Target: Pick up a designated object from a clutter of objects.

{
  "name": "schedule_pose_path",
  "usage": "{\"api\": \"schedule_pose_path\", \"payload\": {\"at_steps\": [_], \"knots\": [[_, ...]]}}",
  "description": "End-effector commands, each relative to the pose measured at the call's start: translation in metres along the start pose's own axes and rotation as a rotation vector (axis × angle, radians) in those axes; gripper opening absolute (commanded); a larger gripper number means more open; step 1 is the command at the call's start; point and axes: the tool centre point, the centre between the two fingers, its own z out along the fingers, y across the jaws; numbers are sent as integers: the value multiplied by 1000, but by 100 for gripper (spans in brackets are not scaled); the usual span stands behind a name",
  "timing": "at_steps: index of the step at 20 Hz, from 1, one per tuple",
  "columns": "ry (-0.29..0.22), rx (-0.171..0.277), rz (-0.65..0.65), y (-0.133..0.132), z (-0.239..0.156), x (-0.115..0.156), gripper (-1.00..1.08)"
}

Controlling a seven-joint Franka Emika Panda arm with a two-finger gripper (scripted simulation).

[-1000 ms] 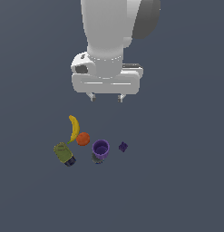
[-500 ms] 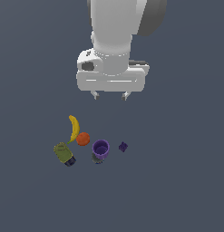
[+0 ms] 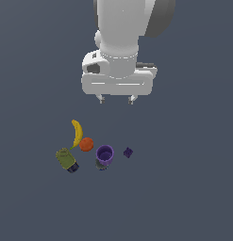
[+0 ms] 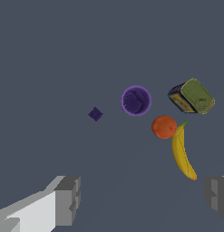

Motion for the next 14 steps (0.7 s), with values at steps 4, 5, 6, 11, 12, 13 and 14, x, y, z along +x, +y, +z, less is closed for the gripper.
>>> {"api": "schedule_pose_path", "payload": {"at_steps": [4, 5, 6, 11, 12, 13, 14], "knots": [[0, 3, 33, -3, 11, 5, 100], [0, 4, 42, -4, 14, 7, 100], [0, 5, 53, -5, 18, 9, 100], [1, 12, 122, -12, 41, 19, 100], [1, 13, 139, -14, 47, 21, 100], [1, 15, 158, -16, 53, 23, 100], [1, 16, 177, -18, 60, 26, 100]]}}
